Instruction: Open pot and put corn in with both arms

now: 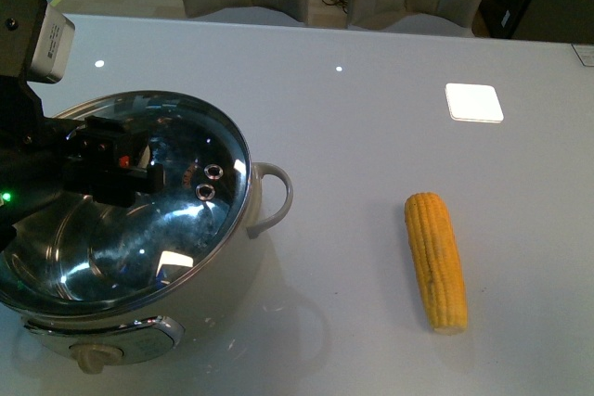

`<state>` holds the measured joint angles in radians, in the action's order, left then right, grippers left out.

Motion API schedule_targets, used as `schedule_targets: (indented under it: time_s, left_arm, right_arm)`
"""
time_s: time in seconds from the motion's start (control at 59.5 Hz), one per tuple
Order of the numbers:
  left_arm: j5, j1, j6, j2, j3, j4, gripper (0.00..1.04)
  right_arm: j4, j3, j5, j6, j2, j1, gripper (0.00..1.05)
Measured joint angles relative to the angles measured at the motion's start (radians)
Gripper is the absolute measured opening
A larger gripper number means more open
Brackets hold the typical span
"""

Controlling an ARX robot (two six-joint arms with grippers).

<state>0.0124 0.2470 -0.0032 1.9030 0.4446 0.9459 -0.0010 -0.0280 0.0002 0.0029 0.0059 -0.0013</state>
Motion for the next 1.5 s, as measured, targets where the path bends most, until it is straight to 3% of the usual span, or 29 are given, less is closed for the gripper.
schedule_targets:
  time_s: [0.622, 1.042, 1.295, 1.496]
  left_arm:
    - [0.041, 0.005, 0.007, -0.108, 0.035, -0.156, 0.44]
    - [0.04, -0.046, 0.026, -0.338, 0.093, -0.313, 0.44]
    - [-0.01, -0.176, 0.055, -0.497, 0.071, -0.375, 0.45]
    - [-0.123, -0.41, 0.096, -0.567, 0.019, -0.389, 0.45]
  right_arm:
    - [0.0, 0.0, 0.0, 0.0, 0.0, 0.0, 0.96]
    - [0.0, 0.0, 0.0, 0.0, 0.0, 0.0, 0.96]
    - [0.0, 0.0, 0.0, 0.0, 0.0, 0.0, 0.96]
    - [0.0, 0.0, 0.0, 0.0, 0.0, 0.0, 0.96]
